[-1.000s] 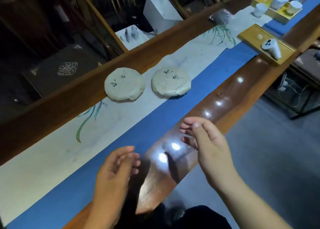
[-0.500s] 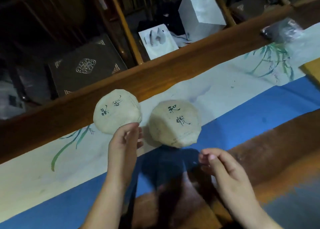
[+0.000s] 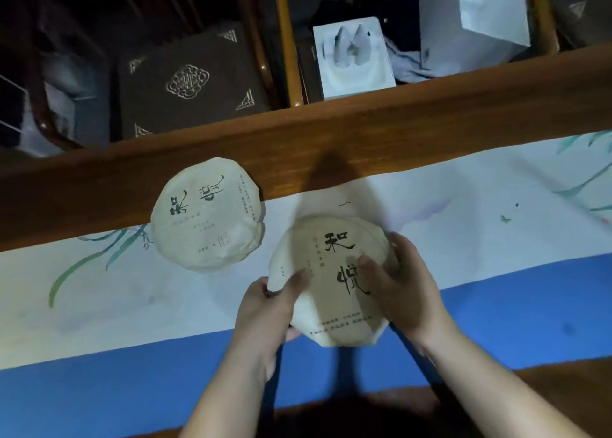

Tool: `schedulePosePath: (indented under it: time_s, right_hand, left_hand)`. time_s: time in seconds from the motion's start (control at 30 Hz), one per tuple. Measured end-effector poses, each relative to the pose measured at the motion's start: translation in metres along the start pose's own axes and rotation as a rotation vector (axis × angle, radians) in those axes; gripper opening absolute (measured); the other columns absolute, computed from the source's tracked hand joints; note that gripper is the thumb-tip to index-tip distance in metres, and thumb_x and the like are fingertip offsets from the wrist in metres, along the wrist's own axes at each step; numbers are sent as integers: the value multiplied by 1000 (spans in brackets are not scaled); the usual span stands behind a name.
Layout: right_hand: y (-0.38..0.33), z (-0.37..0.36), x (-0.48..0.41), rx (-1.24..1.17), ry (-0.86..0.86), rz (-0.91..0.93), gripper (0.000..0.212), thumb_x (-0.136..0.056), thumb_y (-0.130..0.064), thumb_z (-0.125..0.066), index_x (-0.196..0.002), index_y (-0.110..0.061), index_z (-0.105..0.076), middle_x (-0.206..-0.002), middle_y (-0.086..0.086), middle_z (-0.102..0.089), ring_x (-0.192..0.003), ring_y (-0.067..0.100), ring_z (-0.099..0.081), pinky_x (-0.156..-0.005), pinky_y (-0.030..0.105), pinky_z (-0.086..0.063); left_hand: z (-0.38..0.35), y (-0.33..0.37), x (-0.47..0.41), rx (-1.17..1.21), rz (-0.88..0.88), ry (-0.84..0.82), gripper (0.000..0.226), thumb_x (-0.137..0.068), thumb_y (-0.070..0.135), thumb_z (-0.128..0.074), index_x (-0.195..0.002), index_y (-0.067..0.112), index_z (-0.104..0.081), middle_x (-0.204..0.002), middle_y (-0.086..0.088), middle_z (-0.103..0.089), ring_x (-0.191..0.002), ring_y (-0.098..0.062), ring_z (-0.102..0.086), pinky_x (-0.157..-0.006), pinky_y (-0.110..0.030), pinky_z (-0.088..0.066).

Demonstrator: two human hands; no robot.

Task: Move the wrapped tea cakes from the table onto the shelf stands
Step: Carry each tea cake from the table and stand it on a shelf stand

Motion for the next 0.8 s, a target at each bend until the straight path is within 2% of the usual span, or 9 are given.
schedulePosePath:
  time_s: [0.07,0.13,0.23,0.3,0.43,0.53,0.63,0.7,0.8]
  right_hand:
    - [2,-2,-13,132,-30,-68,46,-71,-51,-70,-114,-35,-59,-103,-7,-76,-94,17,-73,-81,47,-61]
    - [-2,-2,-22,175,-81,-136,52,-66,-53,-70,-114,-32,-62,-100,-4,-78,-91,21,-75,-81,47,-62]
    - [-6,2,-22,-13,-214,-321,35,-79,-30,-78,-112,-22,-70,-98,4,-81,-91,25,-77,-87,49,-61]
    - [-8,6,-10,-139,-293,-381,35,-82,-22,-79,-115,-14,-70,-101,9,-81,-96,30,-77,-92,54,-58]
    - [-17,14,25,-261,-459,-403,33,-86,-13,-74,-119,-9,-69,-113,17,-78,-106,36,-73,-98,56,-54]
    - [-49,29,34,-179,-585,-334,41,-78,-29,-73,-117,-16,-73,-116,10,-78,-106,26,-74,-96,50,-56]
    - [-97,27,32,-48,-614,-97,72,-71,-44,-79,-139,-33,-56,-133,-7,-67,-109,6,-71,-95,39,-57]
    - [-117,3,41,34,-752,-21,63,-79,-31,-79,-138,-31,-56,-133,4,-68,-114,18,-70,-94,43,-57]
    - [-130,-33,59,59,-888,-19,31,-80,-19,-75,-111,-18,-74,-117,34,-67,-105,46,-69,-93,61,-55]
  left_hand:
    - [-10,-1,1,48,-6,-40,33,-88,30,-77,-115,13,-69,-102,-5,-82,-90,-21,-79,-68,-36,-66]
    - [-18,1,4,95,4,-96,23,-91,23,-73,-113,16,-73,-101,-5,-83,-88,-20,-80,-69,-36,-66]
    - [-21,3,10,205,20,-197,31,-91,19,-73,-121,14,-71,-108,-10,-81,-100,-30,-77,-89,-52,-61]
    - [-19,4,16,279,-6,-245,41,-88,19,-76,-128,13,-67,-118,-14,-78,-111,-35,-73,-98,-58,-55]
    - [-2,12,38,324,-99,-308,52,-81,14,-76,-131,13,-64,-126,-19,-73,-118,-39,-69,-103,-61,-50]
    - [23,22,58,257,-165,-302,56,-74,7,-80,-129,10,-64,-120,-21,-75,-112,-41,-71,-101,-62,-51]
    - [41,36,82,176,-259,-290,56,-68,4,-85,-120,11,-66,-112,-20,-77,-105,-42,-73,-96,-65,-53]
    - [51,43,101,136,-321,-291,57,-61,10,-89,-114,14,-68,-108,-18,-78,-102,-41,-74,-91,-62,-57]
    - [75,42,129,250,-363,-308,61,-53,14,-89,-111,18,-72,-107,-21,-77,-97,-40,-76,-76,-50,-63]
Point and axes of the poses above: each hand's wrist, its own x-axis away from the middle knuckle, its own z-axis out of the back of the hand, y = z × x, the point moved 5 cm from there along -x, towards the middle knuckle
